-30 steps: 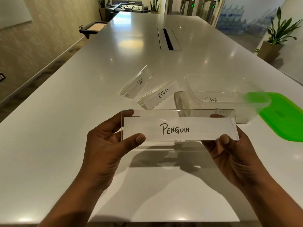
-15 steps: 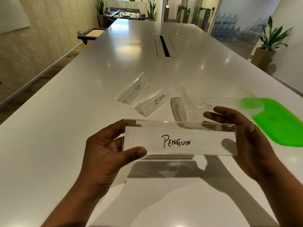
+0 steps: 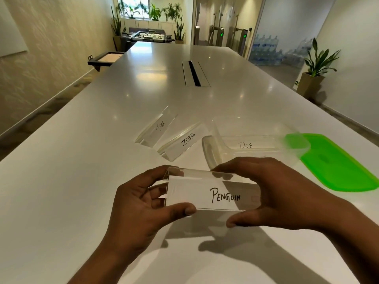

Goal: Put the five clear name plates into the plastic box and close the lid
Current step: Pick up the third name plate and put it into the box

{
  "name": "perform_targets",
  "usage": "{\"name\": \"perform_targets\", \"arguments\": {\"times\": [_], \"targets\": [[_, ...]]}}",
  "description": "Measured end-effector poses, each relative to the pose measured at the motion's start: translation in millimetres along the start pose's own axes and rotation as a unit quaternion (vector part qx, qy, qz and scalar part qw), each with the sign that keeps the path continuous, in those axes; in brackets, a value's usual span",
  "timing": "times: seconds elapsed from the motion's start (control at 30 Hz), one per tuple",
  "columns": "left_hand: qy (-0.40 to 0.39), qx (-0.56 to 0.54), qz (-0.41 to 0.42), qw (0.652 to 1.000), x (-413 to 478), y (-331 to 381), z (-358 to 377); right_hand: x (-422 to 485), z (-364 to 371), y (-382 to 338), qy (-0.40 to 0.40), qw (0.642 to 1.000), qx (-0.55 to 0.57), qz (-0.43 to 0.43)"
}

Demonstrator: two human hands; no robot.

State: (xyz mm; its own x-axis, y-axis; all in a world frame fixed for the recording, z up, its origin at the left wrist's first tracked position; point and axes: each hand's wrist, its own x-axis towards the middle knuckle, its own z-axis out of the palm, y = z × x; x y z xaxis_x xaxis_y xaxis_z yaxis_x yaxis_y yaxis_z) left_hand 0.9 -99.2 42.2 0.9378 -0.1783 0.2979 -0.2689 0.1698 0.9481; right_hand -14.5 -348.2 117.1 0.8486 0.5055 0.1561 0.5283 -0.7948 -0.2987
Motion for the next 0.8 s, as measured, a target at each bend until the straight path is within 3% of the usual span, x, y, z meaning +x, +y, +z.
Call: {"name": "perform_targets", "arguments": {"times": [0.23,0.5,0.63,0.8], "targets": [[-0.011,0.018,0.005,1.0,5,-5,0,3,-6,1,0.012,1.0,-0.007,0.004],[-0.065,0.023,-0.067,0.995,9,-17,-6,5,-10,8,0.027,0.999,-0.01,0.016],[-0.024,0.184,-0.095,0.978,12,-34,-13,9,-18,16,0.042,0.999,-0.013,0.022],[-0.022,0.43,-0.087,0.898,7,-63,-28,17,-35,32,0.057,0.998,-0.022,0.034]]}}
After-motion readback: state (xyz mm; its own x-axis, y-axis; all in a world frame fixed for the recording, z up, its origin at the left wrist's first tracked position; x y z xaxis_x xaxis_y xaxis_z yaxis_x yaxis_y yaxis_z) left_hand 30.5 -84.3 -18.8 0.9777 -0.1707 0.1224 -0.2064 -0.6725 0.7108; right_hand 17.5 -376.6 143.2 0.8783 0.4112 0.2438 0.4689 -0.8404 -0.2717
